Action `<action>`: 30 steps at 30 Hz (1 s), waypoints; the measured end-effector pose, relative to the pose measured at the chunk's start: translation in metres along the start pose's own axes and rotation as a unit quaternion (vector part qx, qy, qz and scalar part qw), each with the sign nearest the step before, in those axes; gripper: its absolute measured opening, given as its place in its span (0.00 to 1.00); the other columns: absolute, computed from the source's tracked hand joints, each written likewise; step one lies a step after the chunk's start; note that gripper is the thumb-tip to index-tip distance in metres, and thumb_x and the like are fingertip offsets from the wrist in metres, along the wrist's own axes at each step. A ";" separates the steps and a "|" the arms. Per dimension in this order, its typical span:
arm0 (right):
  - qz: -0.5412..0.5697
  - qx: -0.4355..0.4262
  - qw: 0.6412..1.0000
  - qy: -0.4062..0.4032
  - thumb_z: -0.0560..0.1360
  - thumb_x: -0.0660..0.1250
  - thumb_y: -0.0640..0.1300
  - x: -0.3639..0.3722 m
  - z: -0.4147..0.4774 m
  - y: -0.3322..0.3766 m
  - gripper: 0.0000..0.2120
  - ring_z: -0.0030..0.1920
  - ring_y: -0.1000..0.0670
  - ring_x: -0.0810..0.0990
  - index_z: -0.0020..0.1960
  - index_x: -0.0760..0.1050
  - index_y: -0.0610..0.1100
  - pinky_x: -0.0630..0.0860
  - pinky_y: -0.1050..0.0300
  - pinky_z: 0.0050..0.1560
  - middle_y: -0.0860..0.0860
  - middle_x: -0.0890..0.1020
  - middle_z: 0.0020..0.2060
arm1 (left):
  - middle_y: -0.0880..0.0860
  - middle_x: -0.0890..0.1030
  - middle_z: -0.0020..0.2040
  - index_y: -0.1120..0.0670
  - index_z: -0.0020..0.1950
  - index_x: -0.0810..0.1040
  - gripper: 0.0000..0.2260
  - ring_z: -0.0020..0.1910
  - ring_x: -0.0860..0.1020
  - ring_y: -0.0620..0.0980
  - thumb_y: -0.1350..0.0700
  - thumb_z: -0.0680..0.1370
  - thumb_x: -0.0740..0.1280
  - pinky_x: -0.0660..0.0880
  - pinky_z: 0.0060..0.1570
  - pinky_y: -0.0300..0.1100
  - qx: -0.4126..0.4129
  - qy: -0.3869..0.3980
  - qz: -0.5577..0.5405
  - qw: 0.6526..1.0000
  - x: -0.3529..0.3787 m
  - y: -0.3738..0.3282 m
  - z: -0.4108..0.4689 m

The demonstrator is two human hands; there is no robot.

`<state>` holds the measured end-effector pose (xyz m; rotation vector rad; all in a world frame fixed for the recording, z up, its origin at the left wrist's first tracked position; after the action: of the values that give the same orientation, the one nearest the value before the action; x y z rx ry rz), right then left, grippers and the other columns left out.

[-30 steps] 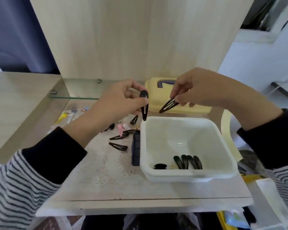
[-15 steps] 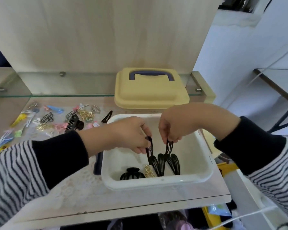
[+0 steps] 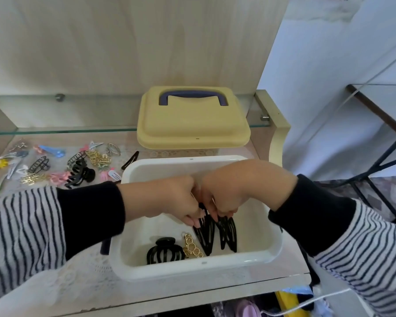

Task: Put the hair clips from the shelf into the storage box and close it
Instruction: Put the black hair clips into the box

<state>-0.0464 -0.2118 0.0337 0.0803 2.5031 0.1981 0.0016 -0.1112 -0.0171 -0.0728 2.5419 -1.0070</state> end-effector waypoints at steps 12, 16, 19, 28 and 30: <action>0.020 0.017 1.000 -0.002 0.76 0.60 0.31 0.013 0.020 -0.009 0.10 0.30 0.53 0.74 0.40 0.72 0.42 0.71 0.64 0.30 0.49 0.74 0.34 | 0.63 0.82 0.54 0.62 0.61 0.76 0.13 0.49 0.83 0.55 0.65 0.76 0.67 0.79 0.55 0.49 -0.001 0.020 0.055 0.998 0.005 -0.003 0.006; 0.016 0.019 0.999 -0.024 0.75 0.62 0.32 0.014 0.023 -0.013 0.07 0.35 0.50 0.75 0.44 0.71 0.42 0.70 0.61 0.31 0.47 0.75 0.38 | 0.58 0.84 0.45 0.59 0.55 0.79 0.12 0.47 0.83 0.56 0.58 0.73 0.71 0.80 0.50 0.49 0.018 -0.019 0.154 0.988 0.001 -0.003 0.007; 0.030 0.022 0.999 -0.035 0.75 0.61 0.31 0.015 0.025 -0.016 0.11 0.35 0.49 0.73 0.38 0.68 0.43 0.69 0.60 0.31 0.48 0.73 0.36 | 0.46 0.80 0.38 0.54 0.49 0.79 0.09 0.44 0.80 0.51 0.53 0.72 0.73 0.76 0.46 0.42 0.047 -0.055 0.247 0.966 0.000 -0.005 0.003; 0.021 0.028 0.996 -0.084 0.75 0.64 0.34 0.016 0.025 -0.015 0.10 0.41 0.48 0.76 0.38 0.70 0.44 0.68 0.61 0.31 0.50 0.73 0.36 | 0.48 0.81 0.49 0.51 0.52 0.78 0.13 0.49 0.79 0.48 0.48 0.71 0.73 0.75 0.51 0.41 0.072 -0.068 0.304 0.948 0.004 -0.004 0.006; 0.022 0.029 0.996 -0.085 0.74 0.64 0.33 0.016 0.025 -0.016 0.15 0.40 0.48 0.75 0.33 0.67 0.47 0.68 0.61 0.30 0.51 0.73 0.34 | 0.47 0.81 0.47 0.52 0.51 0.79 0.12 0.49 0.79 0.48 0.48 0.71 0.74 0.76 0.52 0.42 0.076 -0.067 0.308 0.946 0.003 -0.003 0.007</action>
<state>-0.0449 -0.2227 0.0017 0.1692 2.3378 0.1312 0.0012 -0.1182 -0.0210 0.6346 2.1312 -0.8904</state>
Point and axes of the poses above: each hand's wrist, its own z-axis towards the middle knuckle, its own x-axis out of the palm, y = z × x, the point moved 1 cm from there along z, towards the middle knuckle
